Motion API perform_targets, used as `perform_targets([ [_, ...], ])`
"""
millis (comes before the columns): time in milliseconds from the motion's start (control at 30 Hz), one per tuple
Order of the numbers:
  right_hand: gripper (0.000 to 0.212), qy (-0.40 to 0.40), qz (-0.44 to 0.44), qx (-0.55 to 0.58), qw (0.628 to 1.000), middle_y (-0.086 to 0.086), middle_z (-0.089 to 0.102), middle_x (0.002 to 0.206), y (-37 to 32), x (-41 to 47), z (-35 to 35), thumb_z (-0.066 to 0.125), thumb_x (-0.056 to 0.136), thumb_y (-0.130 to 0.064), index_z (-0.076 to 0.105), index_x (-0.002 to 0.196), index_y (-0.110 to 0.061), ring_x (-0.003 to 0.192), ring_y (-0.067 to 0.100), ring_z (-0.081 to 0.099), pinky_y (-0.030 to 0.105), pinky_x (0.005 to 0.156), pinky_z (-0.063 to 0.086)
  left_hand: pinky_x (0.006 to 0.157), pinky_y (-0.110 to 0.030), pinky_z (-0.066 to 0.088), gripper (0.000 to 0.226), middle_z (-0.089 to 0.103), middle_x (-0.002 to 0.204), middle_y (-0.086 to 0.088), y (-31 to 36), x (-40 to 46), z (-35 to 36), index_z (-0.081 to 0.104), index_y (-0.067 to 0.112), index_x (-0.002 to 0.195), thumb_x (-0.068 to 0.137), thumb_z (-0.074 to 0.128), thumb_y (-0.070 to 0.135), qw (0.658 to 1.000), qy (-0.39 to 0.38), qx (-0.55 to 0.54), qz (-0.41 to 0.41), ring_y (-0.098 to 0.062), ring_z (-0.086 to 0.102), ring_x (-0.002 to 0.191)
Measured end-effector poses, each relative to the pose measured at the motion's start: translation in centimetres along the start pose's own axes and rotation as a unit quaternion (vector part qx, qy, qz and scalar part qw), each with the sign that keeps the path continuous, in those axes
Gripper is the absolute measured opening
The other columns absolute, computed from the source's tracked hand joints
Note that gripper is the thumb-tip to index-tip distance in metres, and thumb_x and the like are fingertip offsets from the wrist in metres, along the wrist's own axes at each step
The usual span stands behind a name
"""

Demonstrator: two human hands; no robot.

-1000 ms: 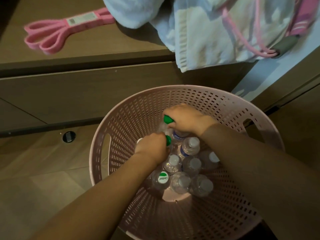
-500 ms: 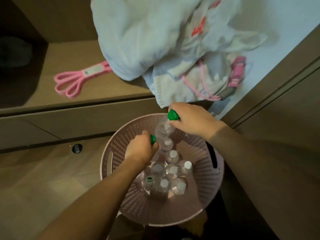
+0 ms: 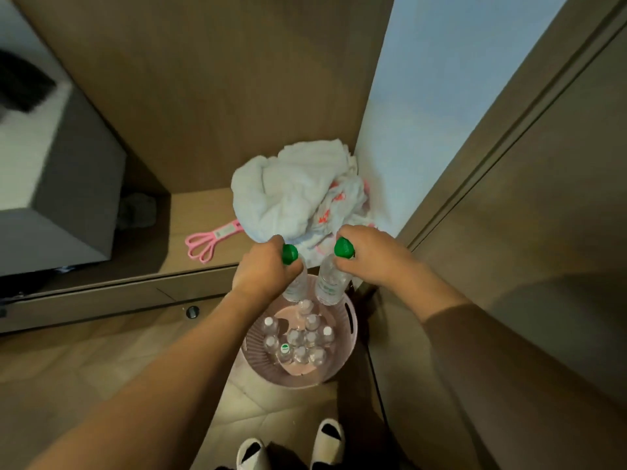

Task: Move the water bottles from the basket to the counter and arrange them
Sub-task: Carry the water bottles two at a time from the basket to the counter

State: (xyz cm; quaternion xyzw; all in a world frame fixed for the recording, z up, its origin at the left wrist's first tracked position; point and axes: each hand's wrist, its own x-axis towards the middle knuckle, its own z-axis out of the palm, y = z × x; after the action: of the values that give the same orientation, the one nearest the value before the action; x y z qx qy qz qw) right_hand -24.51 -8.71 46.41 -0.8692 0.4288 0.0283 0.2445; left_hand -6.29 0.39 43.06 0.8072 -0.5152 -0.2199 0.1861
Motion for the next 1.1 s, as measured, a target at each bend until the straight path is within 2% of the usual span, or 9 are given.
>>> perform_targets([
  [100,0.020,0.039,0.013,0.035,0.999,-0.002,0.057,0.083,-3.1,-3.8,-4.8,0.064,0.082,-0.035,0.050,0.085,-0.021,0.075,0.020,0.056,0.034,0.060,0.043,0.055,-0.037,0.049,0.028,0.059,0.068,-0.006,3.3,-3.2,-6.1,0.056,0.010,0.082,0.083,0.064,0.036,0.999,0.044,-0.031,0.005,-0.027,0.060,0.064],
  [267,0.018,0.070,0.005,0.060,0.996,-0.006,0.055,0.076,-6.9,-6.8,-8.4,0.065,0.080,-0.034,0.054,0.083,-0.021,0.070,0.016,0.056,0.034,0.062,0.047,0.058,-0.041,0.057,0.025,0.063,0.069,-0.003,5.2,-7.1,-11.8,0.063,0.011,0.089,0.084,0.065,0.035,0.988,0.127,-0.085,-0.015,-0.019,0.062,0.063],
  [433,0.018,0.059,-0.041,0.038,0.997,-0.005,0.062,0.081,-10.1,-6.3,-8.1,0.066,0.078,-0.039,0.061,0.087,-0.024,0.074,0.017,0.059,0.036,0.065,0.052,0.058,-0.029,0.050,0.024,0.063,0.074,0.002,3.9,-9.7,-14.6,0.064,0.013,0.092,0.083,0.066,0.035,0.980,0.169,-0.093,-0.037,-0.013,0.061,0.067],
  [500,0.018,0.048,-0.065,0.034,0.996,-0.004,0.064,0.084,-11.7,-5.7,-7.6,0.068,0.079,-0.037,0.064,0.089,-0.023,0.077,0.018,0.060,0.037,0.067,0.053,0.056,-0.025,0.048,0.025,0.063,0.075,0.003,2.5,-10.6,-15.4,0.063,0.016,0.094,0.082,0.067,0.038,0.975,0.186,-0.103,-0.061,-0.010,0.060,0.068],
  [633,0.016,0.032,-0.111,0.032,0.993,-0.006,0.062,0.085,-15.8,-4.3,-6.0,0.068,0.080,-0.038,0.063,0.089,-0.027,0.078,0.018,0.060,0.037,0.067,0.053,0.062,-0.036,0.057,0.024,0.064,0.072,0.003,-1.8,-12.3,-16.9,0.065,0.017,0.090,0.079,0.067,0.039,0.956,0.236,-0.129,-0.117,-0.014,0.063,0.068],
  [700,0.015,0.023,-0.132,0.028,0.991,-0.007,0.062,0.088,-18.5,-3.8,-5.2,0.068,0.079,-0.037,0.063,0.091,-0.029,0.080,0.018,0.059,0.038,0.070,0.053,0.060,-0.033,0.055,0.023,0.064,0.072,0.003,-4.0,-13.5,-18.1,0.064,0.017,0.088,0.081,0.068,0.038,0.947,0.258,-0.134,-0.135,-0.012,0.062,0.068],
  [800,0.015,0.011,-0.165,0.018,0.986,-0.007,0.061,0.089,-23.5,-3.0,-4.2,0.069,0.080,-0.034,0.064,0.093,-0.028,0.080,0.017,0.058,0.037,0.070,0.053,0.056,-0.020,0.044,0.019,0.062,0.073,0.006,-7.4,-15.8,-20.4,0.064,0.018,0.088,0.082,0.070,0.036,0.936,0.284,-0.137,-0.159,-0.009,0.059,0.069],
  [933,0.017,-0.018,-0.222,-0.005,0.975,-0.009,0.062,0.092,-31.2,-1.9,-2.5,0.069,0.079,-0.037,0.063,0.094,-0.031,0.083,0.015,0.058,0.033,0.070,0.052,0.064,-0.031,0.055,0.025,0.066,0.077,0.003,-12.8,-19.1,-23.8,0.067,0.017,0.093,0.079,0.070,0.037,0.911,0.325,-0.146,-0.206,-0.011,0.062,0.072],
  [1100,0.020,-0.062,-0.282,-0.025,0.957,-0.006,0.064,0.095,-41.7,-1.4,0.6,0.069,0.080,-0.036,0.065,0.098,-0.030,0.086,0.017,0.060,0.039,0.075,0.056,0.053,-0.014,0.034,0.022,0.060,0.073,0.009,-19.5,-24.2,-28.4,0.064,0.019,0.095,0.082,0.071,0.035,0.880,0.377,-0.147,-0.248,-0.005,0.054,0.062],
])
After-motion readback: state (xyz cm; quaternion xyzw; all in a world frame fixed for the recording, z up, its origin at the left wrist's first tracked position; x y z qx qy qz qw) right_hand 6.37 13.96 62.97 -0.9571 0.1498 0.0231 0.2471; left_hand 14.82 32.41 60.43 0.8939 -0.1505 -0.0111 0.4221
